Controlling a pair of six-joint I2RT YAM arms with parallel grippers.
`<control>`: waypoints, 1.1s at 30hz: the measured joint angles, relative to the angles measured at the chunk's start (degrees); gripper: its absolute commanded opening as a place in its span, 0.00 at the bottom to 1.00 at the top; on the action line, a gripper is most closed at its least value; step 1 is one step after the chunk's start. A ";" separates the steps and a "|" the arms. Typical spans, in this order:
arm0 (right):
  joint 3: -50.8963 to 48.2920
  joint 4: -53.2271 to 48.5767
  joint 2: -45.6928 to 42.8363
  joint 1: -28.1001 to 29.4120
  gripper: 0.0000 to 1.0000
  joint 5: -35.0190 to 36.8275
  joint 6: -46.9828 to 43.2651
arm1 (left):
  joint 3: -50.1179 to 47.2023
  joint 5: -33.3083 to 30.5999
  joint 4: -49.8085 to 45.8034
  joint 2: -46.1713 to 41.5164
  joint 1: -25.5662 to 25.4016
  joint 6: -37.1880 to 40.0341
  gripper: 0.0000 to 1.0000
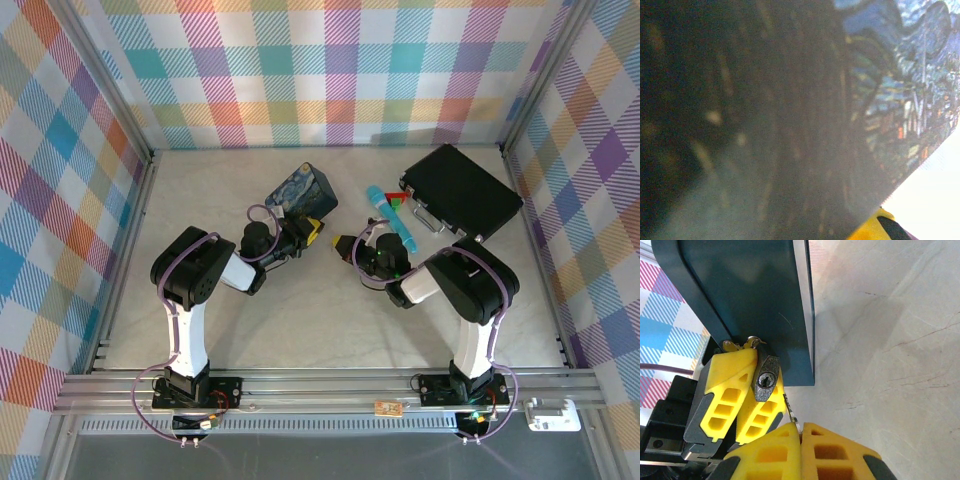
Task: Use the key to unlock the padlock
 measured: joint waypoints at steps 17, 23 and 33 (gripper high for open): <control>2.84 -0.07 0.52 0.04 0.00 -0.83 -0.04 | 0.02 -0.85 0.09 -0.02 -0.04 -0.17 0.00; 3.50 -0.22 1.68 0.04 0.00 -1.14 0.00 | 0.04 -1.29 -0.02 0.00 -0.07 -0.17 0.00; 5.66 -0.79 3.08 -0.57 0.00 -3.50 1.07 | 0.42 -2.67 -0.46 -0.02 0.07 -0.20 0.00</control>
